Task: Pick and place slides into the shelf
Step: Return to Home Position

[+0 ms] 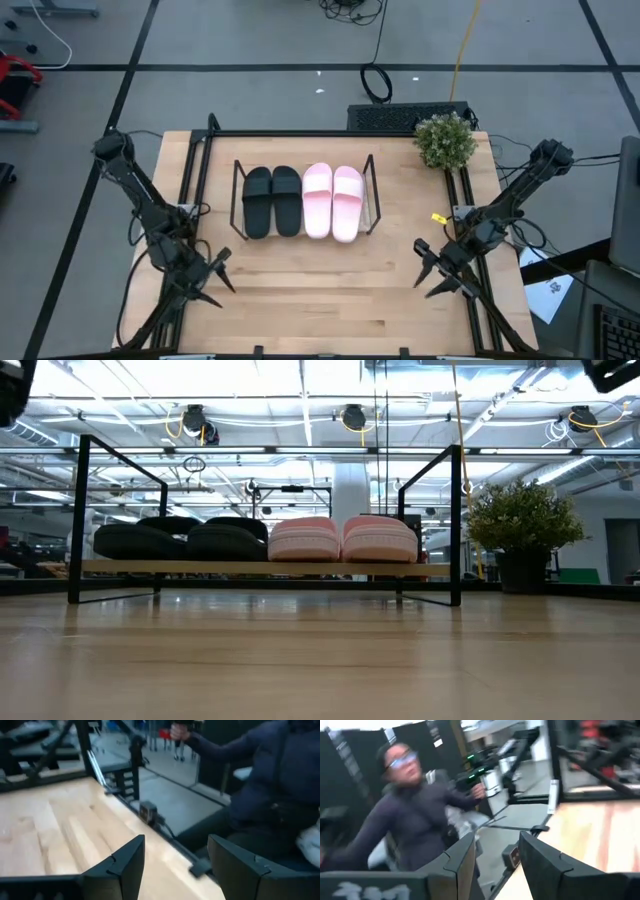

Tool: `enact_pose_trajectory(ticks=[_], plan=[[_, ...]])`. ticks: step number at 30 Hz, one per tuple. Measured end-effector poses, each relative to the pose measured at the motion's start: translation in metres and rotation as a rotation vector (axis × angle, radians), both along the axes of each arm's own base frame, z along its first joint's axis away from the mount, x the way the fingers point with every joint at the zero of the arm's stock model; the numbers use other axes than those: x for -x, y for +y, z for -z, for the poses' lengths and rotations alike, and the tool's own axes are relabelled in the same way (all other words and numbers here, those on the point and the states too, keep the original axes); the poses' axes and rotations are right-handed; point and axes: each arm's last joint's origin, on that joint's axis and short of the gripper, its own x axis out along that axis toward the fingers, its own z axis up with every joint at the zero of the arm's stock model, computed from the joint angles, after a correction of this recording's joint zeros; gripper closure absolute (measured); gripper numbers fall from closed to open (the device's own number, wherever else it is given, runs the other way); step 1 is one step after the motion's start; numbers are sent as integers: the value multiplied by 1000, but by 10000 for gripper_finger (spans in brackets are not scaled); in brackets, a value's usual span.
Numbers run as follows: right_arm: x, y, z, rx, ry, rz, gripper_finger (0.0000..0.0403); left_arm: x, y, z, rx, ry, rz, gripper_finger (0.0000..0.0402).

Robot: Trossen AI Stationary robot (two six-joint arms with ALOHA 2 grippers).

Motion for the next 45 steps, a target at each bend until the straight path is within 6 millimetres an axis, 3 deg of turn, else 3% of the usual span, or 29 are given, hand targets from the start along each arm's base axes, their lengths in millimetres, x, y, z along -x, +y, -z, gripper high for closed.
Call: enact_pose_trajectory(ticks=[7, 10, 16, 22, 27, 31, 45], plan=[[11, -1, 12, 146, -181, -232, 259, -9, 8, 5, -31, 41, -24, 185], [11, -5, 17, 132, -155, -213, 259, -9, 8, 11, -8, 27, -17, 185], [10, -15, 32, 138, -114, -165, 259, -9, 11, 41, 55, 25, -95, 185], [12, -25, 49, 119, -96, -137, 259, -10, 7, 51, 54, 50, -97, 185], [12, -30, 43, 52, -178, -191, 259, -12, 5, 54, 31, 37, -149, 185], [7, -35, 46, 0, -82, -153, 259, -16, 8, 54, 34, 38, -207, 185], [8, -37, 46, 83, -173, -237, 259, -33, 26, 53, 47, 30, -315, 185]])
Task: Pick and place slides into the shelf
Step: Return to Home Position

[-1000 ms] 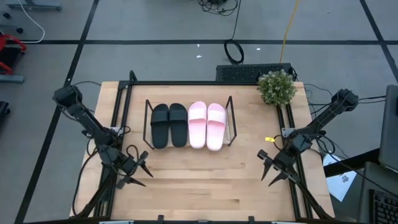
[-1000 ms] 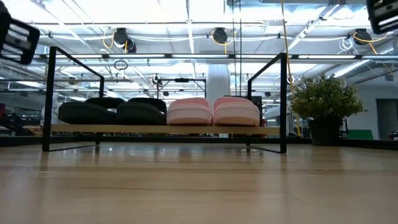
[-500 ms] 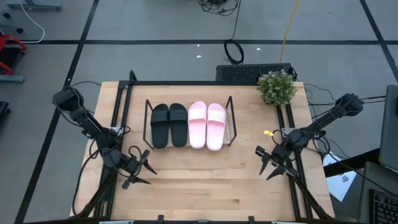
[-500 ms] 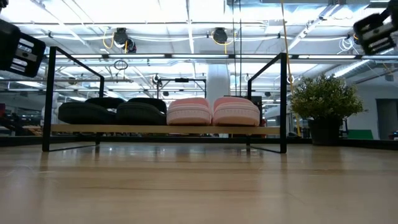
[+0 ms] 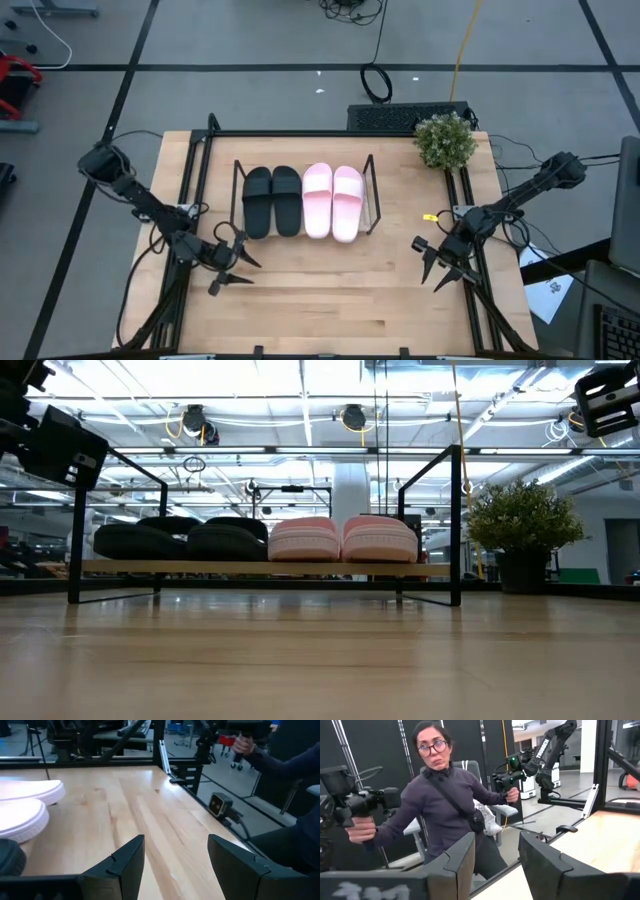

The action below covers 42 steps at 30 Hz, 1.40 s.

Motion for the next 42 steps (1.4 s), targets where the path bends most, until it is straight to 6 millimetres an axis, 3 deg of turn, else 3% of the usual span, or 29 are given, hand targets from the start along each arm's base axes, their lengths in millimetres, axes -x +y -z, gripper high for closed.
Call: enact_pose_trajectory(ticks=[10, 18, 29, 36, 42], plan=[[1, -1, 5, 45, 38, 4, 259, -7, 13, 6, -52, 45, -86, 185], [6, -2, 0, 72, -67, -67, 259, -14, 24, 6, -60, 50, -158, 185], [8, -1, 1, 77, -68, -145, 259, -17, 28, 1, -54, -4, -189, 185], [8, -1, 0, 74, -81, -144, 259, -15, 24, 1, 28, 19, -177, 185], [8, 0, 3, 89, -47, -147, 259, -7, 10, 1, 140, 77, -31, 185]])
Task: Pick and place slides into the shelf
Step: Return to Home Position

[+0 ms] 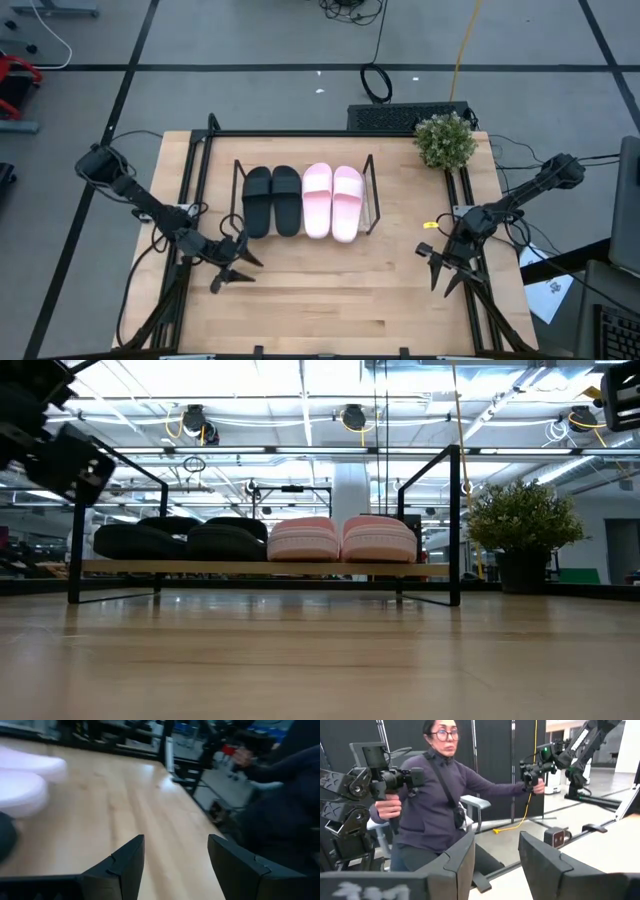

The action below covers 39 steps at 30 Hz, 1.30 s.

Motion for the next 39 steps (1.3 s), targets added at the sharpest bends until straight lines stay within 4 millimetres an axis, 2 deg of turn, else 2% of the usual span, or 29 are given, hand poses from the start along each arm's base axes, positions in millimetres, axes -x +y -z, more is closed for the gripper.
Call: enact_pose_trajectory(ticks=[6, 13, 22, 30, 39], plan=[[1, 1, 4, 25, 39, -50, 259, 9, -12, 0, 182, 94, 52, 185], [3, 2, 4, 35, 9, -129, 259, 16, -20, 0, 236, 122, 69, 185], [3, 2, 4, 21, 51, -130, 259, 22, -31, -7, 49, -17, 126, 185], [3, 2, 4, 16, 63, -129, 259, 22, -31, -8, 161, 26, 75, 185], [3, 2, 4, 16, 63, -128, 259, 22, -31, -8, 174, 33, 73, 185]])
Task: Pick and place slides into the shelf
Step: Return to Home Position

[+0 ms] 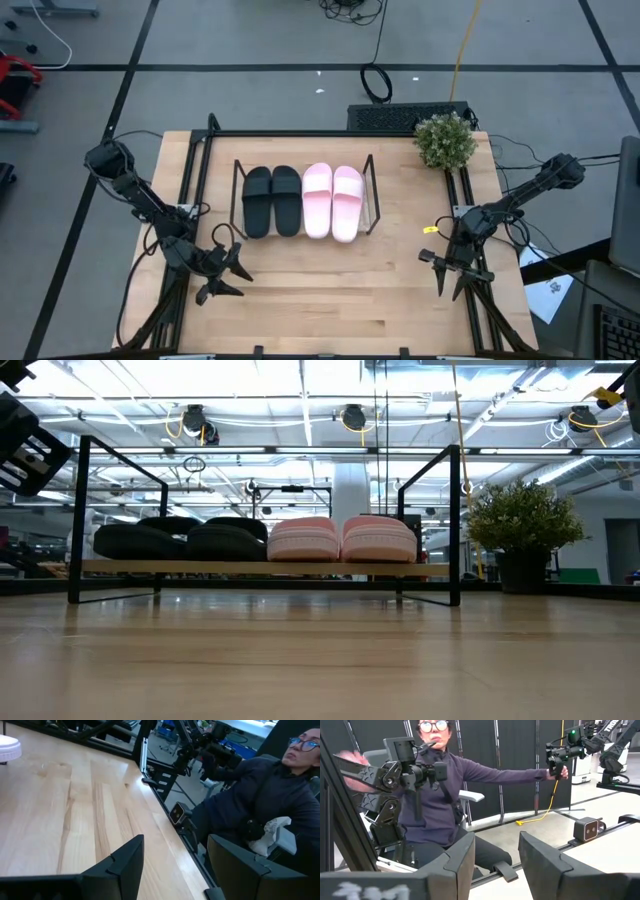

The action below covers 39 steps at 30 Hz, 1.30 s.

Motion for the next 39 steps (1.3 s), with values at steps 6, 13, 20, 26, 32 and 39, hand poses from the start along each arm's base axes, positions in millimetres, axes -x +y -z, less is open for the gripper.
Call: enact_pose_trajectory(ticks=[6, 13, 20, 26, 32, 39], plan=[[0, 0, 0, 0, 0, 0, 259, 0, 0, 0, 1, 1, -1, 185], [2, -1, -3, -14, -26, 1, 259, 0, 0, 0, 1, 1, -1, 185], [12, -7, -18, -86, -156, 2, 259, 0, 0, 0, -4, -3, 0, 185], [18, -10, -25, -123, -223, 2, 259, 0, 0, 0, -42, -23, 6, 185], [23, -13, -29, -153, -277, 2, 259, 0, 0, -1, -115, -77, 18, 185], [23, -13, -30, -157, -284, 2, 259, 2, -4, -5, -215, -203, 187, 185]])
